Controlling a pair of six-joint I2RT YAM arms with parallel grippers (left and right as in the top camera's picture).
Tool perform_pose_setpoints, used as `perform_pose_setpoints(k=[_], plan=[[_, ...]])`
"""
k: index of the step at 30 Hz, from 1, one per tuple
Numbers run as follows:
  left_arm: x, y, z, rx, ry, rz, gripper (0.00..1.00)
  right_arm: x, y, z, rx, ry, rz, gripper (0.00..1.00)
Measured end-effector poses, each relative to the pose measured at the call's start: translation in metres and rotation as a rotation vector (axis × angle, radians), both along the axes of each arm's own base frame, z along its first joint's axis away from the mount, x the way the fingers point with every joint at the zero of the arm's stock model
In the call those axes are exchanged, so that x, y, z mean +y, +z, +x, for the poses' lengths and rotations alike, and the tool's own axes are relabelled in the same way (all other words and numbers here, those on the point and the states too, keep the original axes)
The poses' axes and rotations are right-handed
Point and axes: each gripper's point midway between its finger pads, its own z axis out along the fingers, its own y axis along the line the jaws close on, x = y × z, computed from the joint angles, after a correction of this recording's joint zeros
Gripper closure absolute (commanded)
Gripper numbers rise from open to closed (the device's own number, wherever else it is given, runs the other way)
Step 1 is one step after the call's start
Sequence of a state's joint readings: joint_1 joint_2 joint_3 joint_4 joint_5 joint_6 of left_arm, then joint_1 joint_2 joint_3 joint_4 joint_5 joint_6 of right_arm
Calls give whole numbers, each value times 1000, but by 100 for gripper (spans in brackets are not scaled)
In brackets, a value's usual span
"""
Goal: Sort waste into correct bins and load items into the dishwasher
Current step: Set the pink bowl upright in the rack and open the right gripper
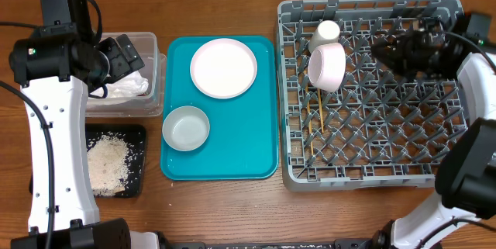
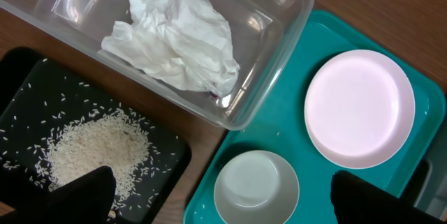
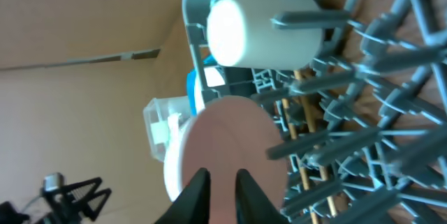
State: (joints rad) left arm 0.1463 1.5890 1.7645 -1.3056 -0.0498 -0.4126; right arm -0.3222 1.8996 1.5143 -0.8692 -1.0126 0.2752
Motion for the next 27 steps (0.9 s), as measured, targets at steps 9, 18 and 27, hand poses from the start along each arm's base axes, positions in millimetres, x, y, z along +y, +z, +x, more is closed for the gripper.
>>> perform_pose_setpoints(k=[9, 18, 27], plan=[[0, 0, 0, 0, 0, 0, 0, 106, 73, -21, -244, 200, -347, 96], [0, 0, 0, 0, 0, 0, 0, 154, 7, -39, -128, 313, -705, 96], [0, 0, 0, 0, 0, 0, 0, 93, -30, -28, 37, 155, -982, 96]])
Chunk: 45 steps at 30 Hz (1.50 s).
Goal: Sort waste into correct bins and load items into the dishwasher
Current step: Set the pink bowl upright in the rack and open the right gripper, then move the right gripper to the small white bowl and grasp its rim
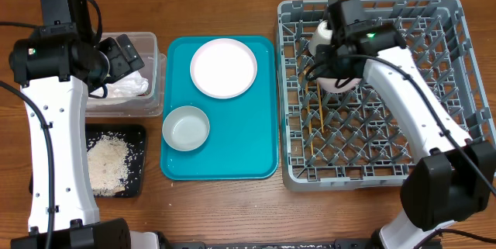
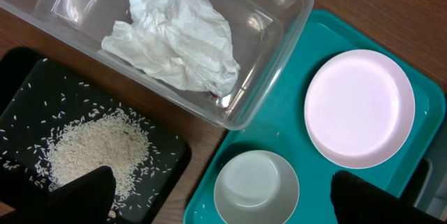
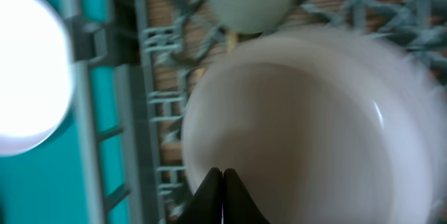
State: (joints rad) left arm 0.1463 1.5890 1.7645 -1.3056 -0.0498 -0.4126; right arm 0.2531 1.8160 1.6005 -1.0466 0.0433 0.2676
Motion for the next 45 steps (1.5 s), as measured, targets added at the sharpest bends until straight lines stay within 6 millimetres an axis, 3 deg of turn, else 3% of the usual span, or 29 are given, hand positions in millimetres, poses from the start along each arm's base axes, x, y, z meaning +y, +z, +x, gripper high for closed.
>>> perform_pose_setpoints(k=[2, 6, 17, 22, 28, 34, 36, 39, 42, 45], plan=[[0, 0, 0, 0, 0, 0, 0, -20, 0, 4, -3, -62, -26, 96], [0, 0, 0, 0, 0, 0, 0, -35, 0, 7, -5, -108, -22, 96], [0, 0, 0, 0, 0, 0, 0, -28, 0, 5, 8, -104, 29, 96], [0, 0, 0, 0, 0, 0, 0, -34, -3, 5, 8, -120, -2, 96], [0, 0, 0, 0, 0, 0, 0, -40, -19, 4, 10, -137, -27, 96], [0, 0, 0, 0, 0, 0, 0, -47, -16, 14, -26, -179, -5, 95], [0, 0, 0, 0, 0, 0, 0, -42, -10, 13, -17, -170, 30, 92], [0, 0, 0, 0, 0, 0, 0, -21, 15, 21, -41, -116, 152, 90], [0, 0, 0, 0, 0, 0, 0, 16, 48, 31, -93, -12, 323, 89], [0, 0, 0, 0, 0, 0, 0, 57, 65, 25, -100, 103, 434, 88]])
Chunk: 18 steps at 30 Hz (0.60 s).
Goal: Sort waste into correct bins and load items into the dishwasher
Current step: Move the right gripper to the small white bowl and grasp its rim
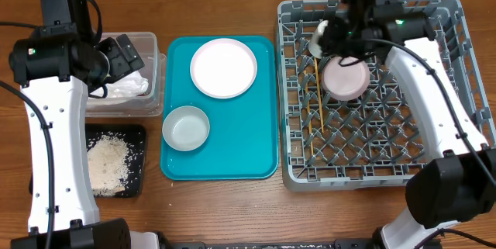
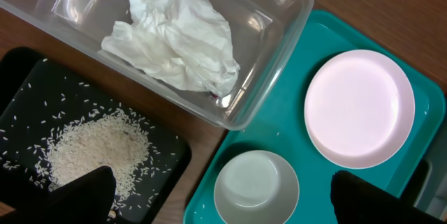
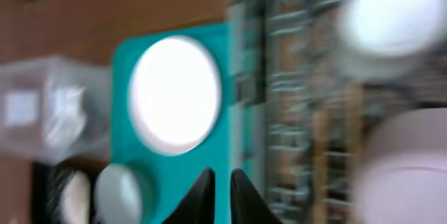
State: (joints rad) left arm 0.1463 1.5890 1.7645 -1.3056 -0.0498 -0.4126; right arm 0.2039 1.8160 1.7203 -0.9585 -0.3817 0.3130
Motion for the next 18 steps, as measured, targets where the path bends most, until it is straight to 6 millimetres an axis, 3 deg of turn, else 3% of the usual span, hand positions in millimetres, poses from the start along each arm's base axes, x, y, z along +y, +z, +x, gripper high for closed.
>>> perform_pose_setpoints(k=[5, 9, 18], plan=[[0, 0, 0, 0, 0, 0, 0, 73, 5, -36, -5, 232, 49, 85], [0, 0, 0, 0, 0, 0, 0, 129, 4, -76, -20, 415, 38, 83], [0, 0, 0, 0, 0, 0, 0, 211, -10, -158, -95, 679, -114, 74]])
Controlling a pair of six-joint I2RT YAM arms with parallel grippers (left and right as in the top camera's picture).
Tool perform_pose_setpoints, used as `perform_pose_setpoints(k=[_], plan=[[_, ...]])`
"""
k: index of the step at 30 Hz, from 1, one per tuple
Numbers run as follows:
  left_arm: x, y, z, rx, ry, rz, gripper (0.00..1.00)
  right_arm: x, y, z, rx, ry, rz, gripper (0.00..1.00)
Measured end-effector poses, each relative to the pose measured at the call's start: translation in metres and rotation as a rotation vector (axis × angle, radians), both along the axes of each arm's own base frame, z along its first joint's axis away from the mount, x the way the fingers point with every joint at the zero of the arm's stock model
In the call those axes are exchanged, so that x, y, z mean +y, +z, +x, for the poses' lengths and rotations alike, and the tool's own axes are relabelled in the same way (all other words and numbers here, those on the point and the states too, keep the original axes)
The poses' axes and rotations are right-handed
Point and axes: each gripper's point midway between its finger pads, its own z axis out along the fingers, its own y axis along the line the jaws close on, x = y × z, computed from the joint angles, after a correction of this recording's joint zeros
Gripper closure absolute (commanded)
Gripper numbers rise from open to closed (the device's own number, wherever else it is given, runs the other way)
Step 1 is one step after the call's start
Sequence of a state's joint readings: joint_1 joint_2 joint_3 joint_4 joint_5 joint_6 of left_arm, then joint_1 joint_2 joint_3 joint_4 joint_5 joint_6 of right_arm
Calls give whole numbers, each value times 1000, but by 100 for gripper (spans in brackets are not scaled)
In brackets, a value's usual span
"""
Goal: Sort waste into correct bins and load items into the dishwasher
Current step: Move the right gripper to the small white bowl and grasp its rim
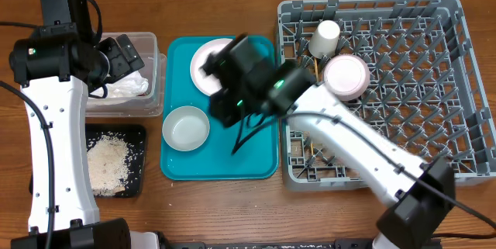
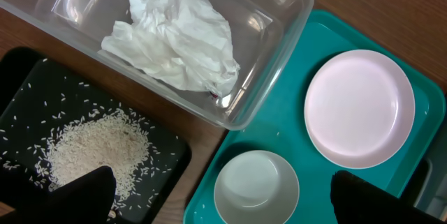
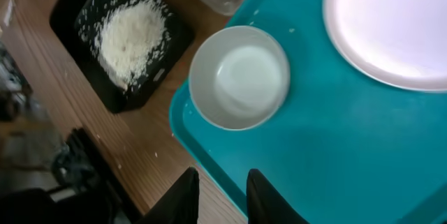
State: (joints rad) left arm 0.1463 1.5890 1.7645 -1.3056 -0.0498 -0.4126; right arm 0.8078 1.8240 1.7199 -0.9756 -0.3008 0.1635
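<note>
A grey-green bowl (image 1: 186, 128) and a white plate (image 1: 209, 61) lie on the teal tray (image 1: 256, 156). The grey dish rack (image 1: 446, 16) holds an upturned pink bowl (image 1: 346, 76), a white cup (image 1: 325, 38) and chopsticks (image 1: 313, 121). My right gripper (image 1: 229, 108) hangs over the tray beside the grey-green bowl (image 3: 239, 77); its fingers (image 3: 188, 196) stand slightly apart, open and empty. My left gripper (image 1: 124, 53) stays wide open above the clear bin (image 1: 151, 47); its fingertips (image 2: 84, 192) frame the grey-green bowl (image 2: 255, 185).
A crumpled white tissue (image 2: 174, 39) lies in the clear bin. The black tray (image 1: 132, 133) in front of it holds loose rice (image 1: 107, 164). In the overhead view my right arm covers part of the plate.
My right arm has moved from the dish rack's back left, near the cup, to above the teal tray near the grey-green bowl. The left arm has not moved.
My right gripper was at the rack's right side while the pink bowl stood on edge by the cup. Then it was at the bowl, shut. Later the bowl lay upturned in the rack with the gripper above it. Now the gripper is over the tray.
</note>
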Motion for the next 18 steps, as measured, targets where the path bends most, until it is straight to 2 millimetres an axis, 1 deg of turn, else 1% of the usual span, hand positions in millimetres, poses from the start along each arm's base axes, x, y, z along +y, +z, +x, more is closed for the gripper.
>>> perform_pose_setpoints(k=[1, 3, 4, 7, 9, 12, 13, 16, 17, 18], plan=[[0, 0, 0, 0, 0, 0, 0, 8, -2, -7, -16, 22, -8, 74], [0, 0, 0, 0, 0, 0, 0, 23, -9, -21, -39, 68, -28, 70], [0, 0, 0, 0, 0, 0, 0, 31, -15, -29, -51, 97, -42, 69], [0, 0, 0, 0, 0, 0, 0, 50, -32, -43, -98, 162, -84, 68], [0, 0, 0, 0, 0, 0, 0, 62, -47, -50, -133, 205, -115, 64], [0, 0, 0, 0, 0, 0, 0, 79, -71, -57, -192, 265, -157, 58], [0, 0, 0, 0, 0, 0, 0, 84, -79, -58, -209, 286, -171, 54], [0, 0, 0, 0, 0, 0, 0, 95, -103, -57, -251, 327, -202, 50], [0, 0, 0, 0, 0, 0, 0, 97, -115, -55, -258, 338, -220, 50], [0, 0, 0, 0, 0, 0, 0, 98, -121, -52, -266, 343, -229, 50]])
